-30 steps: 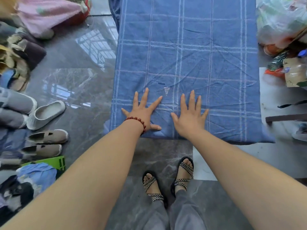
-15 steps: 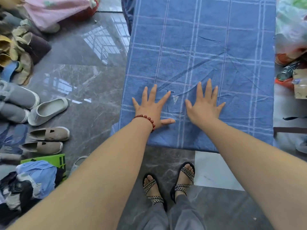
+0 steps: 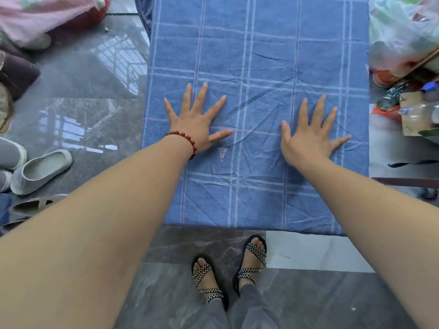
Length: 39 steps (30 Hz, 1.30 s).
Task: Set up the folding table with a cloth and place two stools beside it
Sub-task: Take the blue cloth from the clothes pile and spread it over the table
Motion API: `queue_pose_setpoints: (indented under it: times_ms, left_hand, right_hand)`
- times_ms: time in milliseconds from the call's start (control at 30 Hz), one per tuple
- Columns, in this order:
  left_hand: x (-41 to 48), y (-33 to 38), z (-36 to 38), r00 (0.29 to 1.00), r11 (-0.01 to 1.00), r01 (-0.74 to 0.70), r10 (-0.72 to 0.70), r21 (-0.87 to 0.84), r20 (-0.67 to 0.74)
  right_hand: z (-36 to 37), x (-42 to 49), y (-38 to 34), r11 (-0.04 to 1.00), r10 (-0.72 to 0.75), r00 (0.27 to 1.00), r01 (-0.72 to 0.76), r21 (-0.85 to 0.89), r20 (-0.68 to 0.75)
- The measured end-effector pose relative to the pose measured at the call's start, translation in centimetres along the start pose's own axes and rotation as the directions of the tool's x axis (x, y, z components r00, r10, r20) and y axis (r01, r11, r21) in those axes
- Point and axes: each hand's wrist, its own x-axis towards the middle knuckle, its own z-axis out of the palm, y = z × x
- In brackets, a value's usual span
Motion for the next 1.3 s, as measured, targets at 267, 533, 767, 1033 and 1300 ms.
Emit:
queue_pose_setpoints:
  times_ms: [267, 533, 767, 1033, 1300]
  left_hand:
    - [3.1, -0.5, -1.0, 0.998, 0.998, 0.040, -0.038, -0.040, 0.044]
    - [1.8, -1.6, 1.2, 0.997, 0.992, 0.080, -0.081, -0.092, -0.005]
    - [0.6, -1.8, 2.0, 0.988, 0.976, 0.150, -0.151, -0.158, 0.005]
    - [-0.4, -1.3, 2.6, 0.977, 0.960, 0.208, -0.213, -0.188, -0.003]
    - [-0.2, -0.4, 1.1, 0.982, 0.975, 0.188, -0.185, -0.122, 0.031]
  right_hand:
    - [0.3, 2.2, 0.3, 0.999, 0.001, 1.000, 0.000, 0.050, -0.021]
    - [1.0, 2.7, 0.6, 0.999, -0.022, 0.995, 0.026, 0.033, -0.094]
    - [0.9, 3.2, 0.6, 0.998, -0.053, 0.995, 0.055, 0.016, -0.089]
    - [0.4, 4.4, 2.1, 0.985, -0.171, 0.984, 0.171, 0.002, -0.053]
    - [0.1, 2.4, 3.7, 0.986, -0.168, 0.986, 0.168, 0.000, 0.023]
